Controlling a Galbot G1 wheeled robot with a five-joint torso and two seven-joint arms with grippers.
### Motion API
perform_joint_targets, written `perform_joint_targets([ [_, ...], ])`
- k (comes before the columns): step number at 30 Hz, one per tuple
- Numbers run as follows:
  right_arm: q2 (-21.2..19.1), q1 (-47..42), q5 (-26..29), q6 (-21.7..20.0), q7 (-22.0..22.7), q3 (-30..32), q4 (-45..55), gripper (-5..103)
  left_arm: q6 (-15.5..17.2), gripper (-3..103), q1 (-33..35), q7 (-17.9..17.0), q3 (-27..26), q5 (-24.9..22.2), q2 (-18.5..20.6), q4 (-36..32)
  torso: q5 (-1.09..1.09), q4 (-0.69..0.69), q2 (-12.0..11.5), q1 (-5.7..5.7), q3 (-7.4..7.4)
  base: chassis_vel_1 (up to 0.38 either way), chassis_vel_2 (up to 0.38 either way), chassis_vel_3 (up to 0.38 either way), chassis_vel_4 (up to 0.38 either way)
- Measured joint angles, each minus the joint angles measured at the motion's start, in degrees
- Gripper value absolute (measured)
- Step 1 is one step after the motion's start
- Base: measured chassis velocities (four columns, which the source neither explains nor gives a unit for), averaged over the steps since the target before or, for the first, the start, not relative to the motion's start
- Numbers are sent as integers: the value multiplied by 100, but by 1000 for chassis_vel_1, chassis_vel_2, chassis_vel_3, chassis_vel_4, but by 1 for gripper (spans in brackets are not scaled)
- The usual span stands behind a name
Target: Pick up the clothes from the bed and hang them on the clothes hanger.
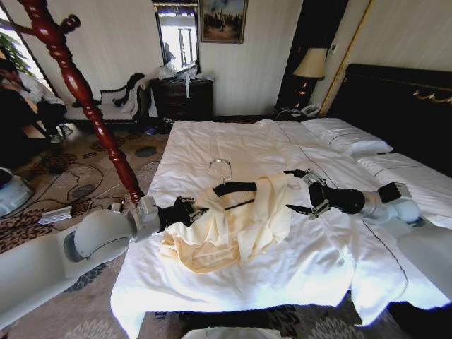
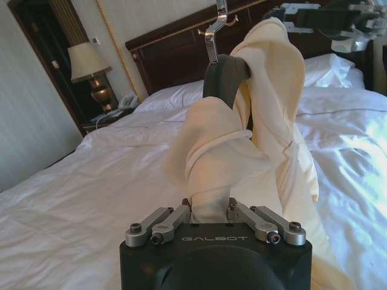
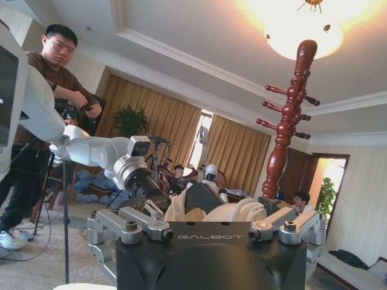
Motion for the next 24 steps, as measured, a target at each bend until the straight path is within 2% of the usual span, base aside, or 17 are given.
perform_joint_targets([
  [3,14,4,-247,-8,509,7,28,100,-16,16,73,-81,-130,-149,-124,52,0,0,0,0,0,0,0,0,0],
  [5,14,5,-250,-8,607,5,30,100,-22,16,81,-84,-140,-163,-134,55,0,0,0,0,0,0,0,0,0],
  [8,12,28,-189,12,1317,-78,150,100,-84,16,99,-70,-137,-205,-193,55,0,0,0,0,0,0,0,0,0],
  [9,12,28,-189,12,1317,-78,150,100,-84,16,99,-70,-137,-205,-193,55,0,0,0,0,0,0,0,0,0],
  [12,8,53,-372,28,2233,-163,297,100,-109,16,76,-44,-50,-211,-283,39,0,1,0,0,0,0,0,0,0],
  [13,-2,61,-496,-10,2408,-164,308,100,-109,16,70,-41,-35,-211,-303,34,0,0,0,0,0,0,0,0,0],
  [19,-72,84,-1054,-266,2710,-67,266,100,-109,16,71,-53,37,-182,-336,26,0,0,0,0,0,0,0,0,0],
  [22,-109,77,-1021,-394,3296,-19,317,100,-110,16,126,-55,56,-112,-351,30,1,0,0,0,0,0,0,0,0],
  [23,-109,77,-1021,-394,3296,-19,317,100,-110,16,126,-55,56,-112,-351,30,1,0,0,0,0,0,0,0,0],
  [24,-105,77,-872,-369,3603,-32,366,100,-113,16,157,-35,58,-85,-353,31,-1,0,0,0,0,0,0,0,0],
])
